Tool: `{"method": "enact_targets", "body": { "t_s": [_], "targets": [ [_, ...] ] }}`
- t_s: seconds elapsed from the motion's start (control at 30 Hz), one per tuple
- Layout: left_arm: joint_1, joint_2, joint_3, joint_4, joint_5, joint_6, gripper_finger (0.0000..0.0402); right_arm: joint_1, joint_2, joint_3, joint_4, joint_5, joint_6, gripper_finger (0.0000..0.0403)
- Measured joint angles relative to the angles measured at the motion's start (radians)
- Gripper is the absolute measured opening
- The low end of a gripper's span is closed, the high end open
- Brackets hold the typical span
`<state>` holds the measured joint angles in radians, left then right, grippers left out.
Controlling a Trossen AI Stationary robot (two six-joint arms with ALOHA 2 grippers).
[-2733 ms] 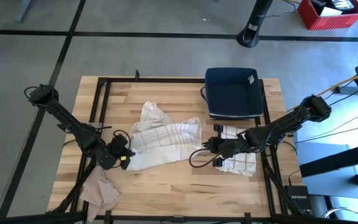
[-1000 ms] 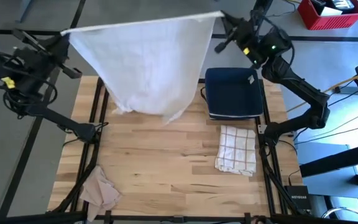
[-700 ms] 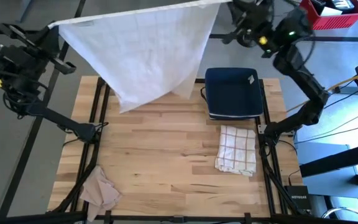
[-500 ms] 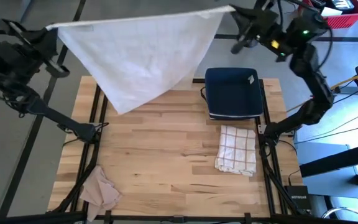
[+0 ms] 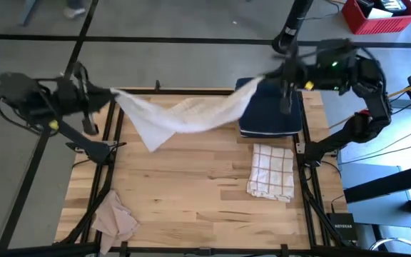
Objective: Fold towel
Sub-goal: Fold the white plaid towel
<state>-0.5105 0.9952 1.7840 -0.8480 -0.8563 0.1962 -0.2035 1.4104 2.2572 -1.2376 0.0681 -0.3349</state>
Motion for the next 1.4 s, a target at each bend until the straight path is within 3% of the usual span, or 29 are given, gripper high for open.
{"method": "enact_targets", "body": {
  "t_s": [0.13, 0.33, 0.5, 0.63, 0.83, 0.97, 1.23, 1.4],
  "targets": [
    [-0.06, 0.041, -0.009, -0.123, -0.002, -0.144, 0.0, 0.07, 0.008, -0.037, -0.093, 0.024, 0.065, 0.0003],
    [-0.142, 0.099, -0.01, -0.193, -0.007, -0.296, 0.0, 0.152, 0.0, -0.119, -0.099, 0.109, 0.093, 0.0002],
    [-0.243, 0.159, -0.01, -0.146, -0.008, -0.327, 0.0, 0.249, 0.001, -0.152, -0.097, 0.134, 0.119, 0.0002],
    [-0.32, 0.195, -0.01, -0.007, -0.008, -0.275, 0.0, 0.354, 0.001, -0.147, -0.077, 0.206, 0.129, 0.0001],
    [-0.416, 0.218, -0.01, 0.29, -0.012, -0.075, 0.0, 0.538, 0.0, -0.084, 0.077, 0.359, 0.106, 0.0001],
    [-0.475, 0.216, -0.01, 0.515, -0.037, 0.116, 0.0, 0.655, 0.002, -0.057, 0.231, 0.51, 0.006, 0.0003],
    [-0.56, 0.241, -0.009, 0.98, -0.048, 0.551, 0.0, 0.859, 0.032, -0.046, 0.676, 0.835, -0.446, 0.0002],
    [-0.607, 0.272, -0.01, 1.197, -0.048, 0.785, 0.0, 0.914, 0.096, -0.047, 0.962, 1.043, -0.763, 0.0004]
  ]
}}
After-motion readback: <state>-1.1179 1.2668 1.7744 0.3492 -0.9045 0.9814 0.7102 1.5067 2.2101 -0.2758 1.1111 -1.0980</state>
